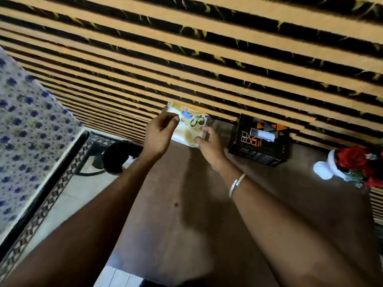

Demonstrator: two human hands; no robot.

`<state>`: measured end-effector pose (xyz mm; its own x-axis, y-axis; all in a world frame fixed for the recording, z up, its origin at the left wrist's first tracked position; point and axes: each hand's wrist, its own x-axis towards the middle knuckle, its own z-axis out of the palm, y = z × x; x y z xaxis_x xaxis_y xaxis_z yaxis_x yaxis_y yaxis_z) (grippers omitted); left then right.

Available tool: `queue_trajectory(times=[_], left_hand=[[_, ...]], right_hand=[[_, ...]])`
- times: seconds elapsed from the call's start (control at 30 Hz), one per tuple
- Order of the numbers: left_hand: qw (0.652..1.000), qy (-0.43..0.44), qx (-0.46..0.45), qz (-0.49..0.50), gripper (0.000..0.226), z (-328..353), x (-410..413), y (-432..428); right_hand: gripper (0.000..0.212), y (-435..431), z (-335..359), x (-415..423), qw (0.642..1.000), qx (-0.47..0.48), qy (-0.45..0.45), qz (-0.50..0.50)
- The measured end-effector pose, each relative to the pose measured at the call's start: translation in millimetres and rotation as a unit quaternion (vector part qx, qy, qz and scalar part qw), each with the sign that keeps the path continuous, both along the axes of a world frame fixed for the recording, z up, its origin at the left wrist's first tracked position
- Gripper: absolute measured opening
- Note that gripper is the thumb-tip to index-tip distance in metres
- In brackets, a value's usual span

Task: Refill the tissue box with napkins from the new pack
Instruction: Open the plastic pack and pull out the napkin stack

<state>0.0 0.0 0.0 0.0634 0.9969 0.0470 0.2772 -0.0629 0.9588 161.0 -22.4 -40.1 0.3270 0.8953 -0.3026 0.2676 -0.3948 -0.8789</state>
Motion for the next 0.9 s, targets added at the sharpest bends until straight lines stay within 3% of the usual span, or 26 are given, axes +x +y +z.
queue_trajectory(times=[0.1,0.2,0.3,0.53,0.7,0.9], left_hand=[[0.999,0.042,-0.025,0.02,0.03,-27,-4,20],[0.995,0.074,-0.059,0.024,0.055,-56,-7,40],[0.993,0.101,-0.062,0.011,0.075,-85,-8,64],[0.98,0.157,-0.12,-0.031,0.098,-127,-8,98],[0.97,0.188,-0.147,-0.039,0.108,-151,-13,104],[0.964,0.199,-0.169,-0.046,0.069,-118,-24,64]], right_hand=[[0.057,19,-25,-3,0.999,-0.032,-0.03,-0.003],[0.084,38,-62,-3,0.996,-0.077,-0.027,-0.026],[0.098,49,-76,-3,0.994,-0.098,-0.024,-0.033],[0.103,68,-124,6,0.992,-0.105,0.049,-0.054],[0.092,55,-58,-9,0.991,-0.097,0.082,-0.049],[0.094,23,-54,-7,0.991,-0.111,0.063,-0.04]])
